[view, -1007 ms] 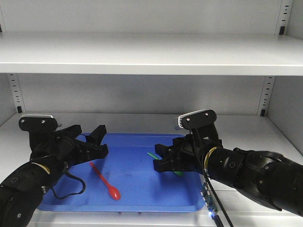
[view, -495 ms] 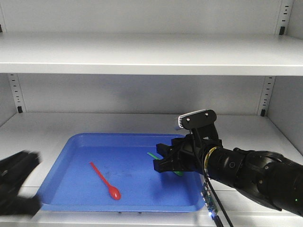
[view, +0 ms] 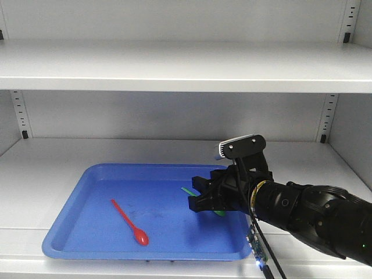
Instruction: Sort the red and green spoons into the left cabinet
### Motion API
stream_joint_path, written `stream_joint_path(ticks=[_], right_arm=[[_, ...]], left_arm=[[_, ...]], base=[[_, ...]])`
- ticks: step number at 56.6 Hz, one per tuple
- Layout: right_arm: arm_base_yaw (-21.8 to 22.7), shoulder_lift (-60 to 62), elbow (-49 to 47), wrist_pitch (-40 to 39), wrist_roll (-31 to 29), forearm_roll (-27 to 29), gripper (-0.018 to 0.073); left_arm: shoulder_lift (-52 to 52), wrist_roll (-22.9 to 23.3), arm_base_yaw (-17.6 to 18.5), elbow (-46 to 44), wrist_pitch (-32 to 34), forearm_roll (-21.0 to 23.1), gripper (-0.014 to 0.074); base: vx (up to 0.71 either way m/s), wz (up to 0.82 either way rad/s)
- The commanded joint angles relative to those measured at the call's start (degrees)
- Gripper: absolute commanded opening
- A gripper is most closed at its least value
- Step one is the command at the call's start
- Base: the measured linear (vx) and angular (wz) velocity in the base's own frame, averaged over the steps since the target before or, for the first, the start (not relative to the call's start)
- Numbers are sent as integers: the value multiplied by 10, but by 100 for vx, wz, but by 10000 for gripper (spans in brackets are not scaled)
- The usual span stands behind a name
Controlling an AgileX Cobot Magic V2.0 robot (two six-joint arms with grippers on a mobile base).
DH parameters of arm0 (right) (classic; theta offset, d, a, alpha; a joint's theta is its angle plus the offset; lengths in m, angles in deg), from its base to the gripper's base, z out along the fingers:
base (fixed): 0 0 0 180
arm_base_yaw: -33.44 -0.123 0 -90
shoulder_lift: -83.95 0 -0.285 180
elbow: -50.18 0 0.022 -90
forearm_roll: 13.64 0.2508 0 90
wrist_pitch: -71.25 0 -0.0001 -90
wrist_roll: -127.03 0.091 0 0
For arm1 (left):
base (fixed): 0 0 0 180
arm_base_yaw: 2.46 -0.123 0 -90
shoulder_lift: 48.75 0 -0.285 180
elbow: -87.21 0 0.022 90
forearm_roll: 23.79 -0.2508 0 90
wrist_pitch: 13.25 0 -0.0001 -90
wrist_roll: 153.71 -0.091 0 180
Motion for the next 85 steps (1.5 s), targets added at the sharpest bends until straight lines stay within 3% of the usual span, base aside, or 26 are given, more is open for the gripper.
stream_joint_path(ticks=[1, 8, 53, 61, 67, 75, 85], right_arm=[[2, 27, -21, -27, -6, 7, 329], [2, 27, -21, -27, -6, 7, 329], [2, 27, -11, -27, -6, 8, 329], [2, 56, 25, -3, -18, 50, 316], [1, 130, 78, 50, -78, 138, 268], [2, 226, 153, 95, -216, 228, 178], [2, 355, 247, 107, -372, 344, -8]], left_arm=[[47, 1, -21, -1, -19, 1, -8], [77, 1, -34, 21, -10, 1, -7], [77, 1, -32, 23, -12, 1, -8], [77, 1, -32, 23, -12, 1, -8], [77, 1, -32, 23, -12, 1, -8], [77, 1, -32, 23, -12, 1, -8], [77, 1, -32, 23, -12, 1, -8]], base=[[0, 0], [0, 0], [0, 0], [0, 0], [0, 0], [0, 0], [0, 0]])
